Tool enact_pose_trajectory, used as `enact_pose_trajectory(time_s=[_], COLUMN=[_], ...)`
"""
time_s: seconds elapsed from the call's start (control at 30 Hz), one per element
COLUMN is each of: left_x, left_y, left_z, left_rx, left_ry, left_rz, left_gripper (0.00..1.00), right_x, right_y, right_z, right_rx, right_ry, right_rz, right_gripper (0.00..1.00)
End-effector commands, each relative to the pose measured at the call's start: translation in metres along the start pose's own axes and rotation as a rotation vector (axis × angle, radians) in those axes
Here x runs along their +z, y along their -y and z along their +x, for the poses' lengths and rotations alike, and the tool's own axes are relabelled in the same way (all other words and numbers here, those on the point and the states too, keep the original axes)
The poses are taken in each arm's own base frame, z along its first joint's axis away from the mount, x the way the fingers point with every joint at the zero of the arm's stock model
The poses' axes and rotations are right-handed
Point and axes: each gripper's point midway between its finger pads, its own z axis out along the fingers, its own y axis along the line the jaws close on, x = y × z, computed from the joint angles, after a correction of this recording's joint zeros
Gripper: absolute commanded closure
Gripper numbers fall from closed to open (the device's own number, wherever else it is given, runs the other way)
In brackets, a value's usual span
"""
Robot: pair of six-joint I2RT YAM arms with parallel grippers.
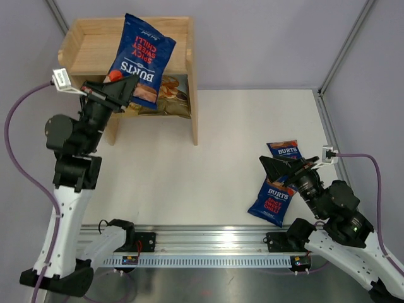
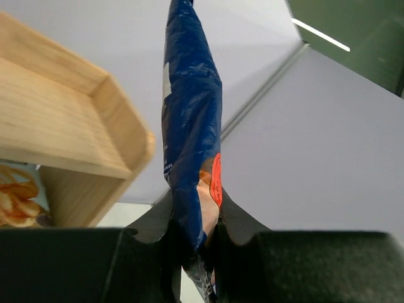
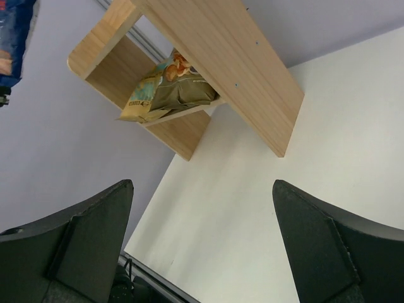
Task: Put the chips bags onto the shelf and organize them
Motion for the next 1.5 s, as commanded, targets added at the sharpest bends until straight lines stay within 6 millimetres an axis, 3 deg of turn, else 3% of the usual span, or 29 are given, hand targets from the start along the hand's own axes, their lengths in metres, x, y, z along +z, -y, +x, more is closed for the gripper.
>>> enact_pose_trajectory(time_s=[0.0, 0.07, 0.1, 0.23, 0.37, 0.57, 0.6, 0.73, 0.77, 0.87, 0.9, 1.1, 1.27, 1.33, 1.4, 1.47], left_x=[0.018, 0.035, 0.040, 0.045, 0.058, 0.046, 0.043, 0.046, 0.049, 0.048, 0.050, 0.057, 0.054, 0.053, 0.052, 0.048], left_y=[-0.030, -0.049, -0.049, -0.081, -0.123, -0.170, -0.187, -0.207, -0.200, -0.220, -0.215, -0.248, -0.261, -0.269, -0.267, -0.265], left_z=[0.012, 0.007, 0.000, -0.034, -0.049, -0.074, -0.074, -0.085, -0.094, -0.100, -0.108, -0.110, -0.111, -0.108, -0.108, -0.109], left_rx=[-0.153, -0.180, -0.177, -0.165, -0.257, -0.338, -0.365, -0.389, -0.373, -0.386, -0.376, -0.423, -0.414, -0.420, -0.415, -0.393], left_ry=[-0.135, -0.144, -0.132, -0.045, -0.071, -0.023, -0.026, -0.009, 0.000, 0.004, 0.017, 0.015, 0.038, 0.030, 0.031, 0.039], left_rz=[-0.075, -0.108, -0.113, -0.217, -0.286, -0.442, -0.492, -0.544, -0.541, -0.614, -0.605, -0.691, -0.741, -0.754, -0.756, -0.763], left_gripper=[0.99, 1.00, 1.00, 1.00, 1.00, 0.96, 0.95, 0.90, 0.89, 0.88, 0.87, 0.87, 0.84, 0.79, 0.63, 0.55], right_x=[-0.009, -0.013, -0.013, -0.016, -0.018, -0.021, -0.022, -0.022, -0.022, -0.023, -0.024, -0.031, -0.041, -0.043, -0.043, -0.043], right_y=[0.005, 0.009, 0.012, 0.014, 0.017, 0.017, 0.017, 0.016, 0.017, 0.019, 0.020, 0.022, 0.022, 0.021, 0.023, 0.025], right_z=[-0.020, -0.023, -0.021, -0.021, -0.019, -0.020, -0.020, -0.017, -0.015, -0.013, -0.013, -0.018, -0.025, -0.028, -0.028, -0.027], right_rx=[0.022, 0.032, 0.033, 0.046, 0.052, 0.076, 0.078, 0.080, 0.079, 0.082, 0.081, 0.077, 0.076, 0.075, 0.065, 0.059], right_ry=[0.060, 0.075, 0.073, 0.080, 0.074, 0.086, 0.088, 0.082, 0.079, 0.082, 0.085, 0.100, 0.116, 0.122, 0.118, 0.111], right_rz=[0.043, 0.059, 0.069, 0.073, 0.083, 0.070, 0.070, 0.057, 0.055, 0.048, 0.052, 0.047, 0.041, 0.036, 0.046, 0.060], right_gripper=[0.01, 0.01, 0.01, 0.00, 0.01, 0.01, 0.01, 0.01, 0.01, 0.01, 0.01, 0.01, 0.00, 0.00, 0.01, 0.01])
